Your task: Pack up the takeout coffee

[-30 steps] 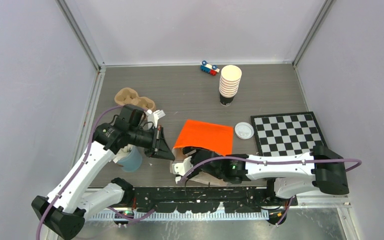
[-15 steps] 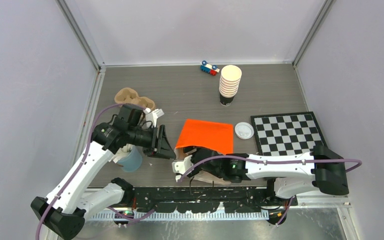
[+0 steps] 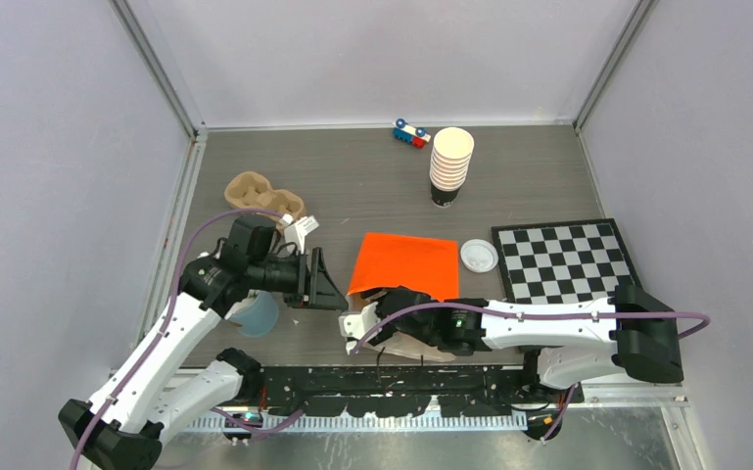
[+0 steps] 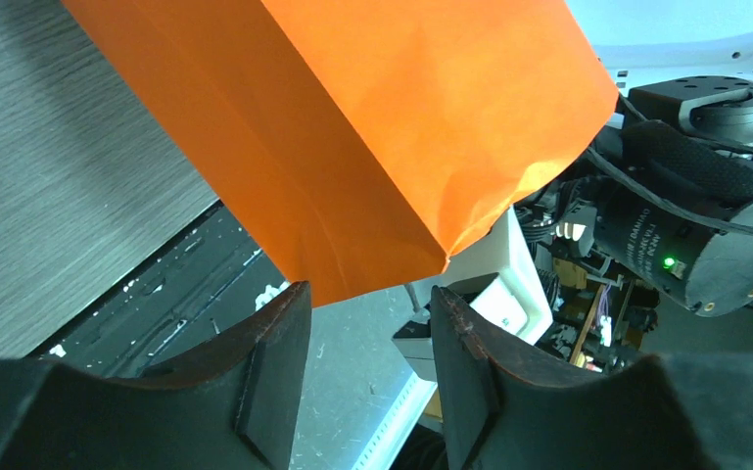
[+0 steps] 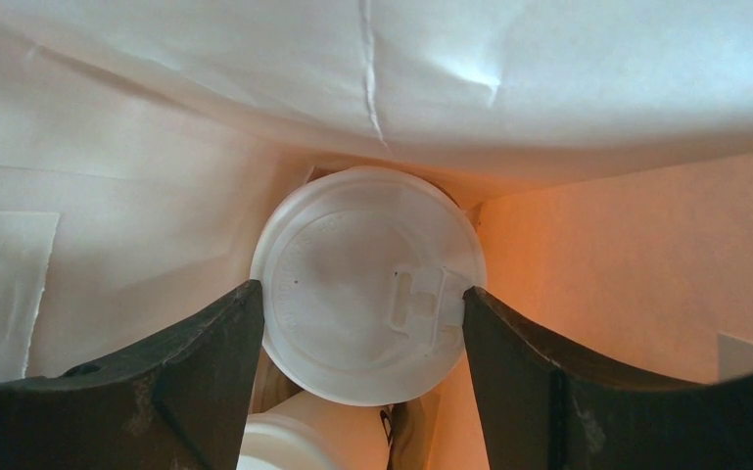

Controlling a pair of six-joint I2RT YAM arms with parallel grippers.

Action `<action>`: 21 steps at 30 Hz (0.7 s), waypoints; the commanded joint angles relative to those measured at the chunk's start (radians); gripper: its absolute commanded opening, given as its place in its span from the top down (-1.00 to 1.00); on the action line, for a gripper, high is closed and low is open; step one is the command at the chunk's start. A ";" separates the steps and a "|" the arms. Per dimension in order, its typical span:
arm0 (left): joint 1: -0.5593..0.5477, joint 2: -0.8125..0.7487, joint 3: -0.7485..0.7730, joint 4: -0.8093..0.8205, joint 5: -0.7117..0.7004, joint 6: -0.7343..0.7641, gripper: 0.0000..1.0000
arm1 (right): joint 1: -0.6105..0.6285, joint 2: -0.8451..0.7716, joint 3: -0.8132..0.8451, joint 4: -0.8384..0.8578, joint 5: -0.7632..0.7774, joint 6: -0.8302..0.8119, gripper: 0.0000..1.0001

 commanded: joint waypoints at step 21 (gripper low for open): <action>0.001 -0.075 -0.004 0.024 -0.001 0.092 0.28 | -0.108 -0.042 -0.001 0.052 -0.060 0.072 -0.49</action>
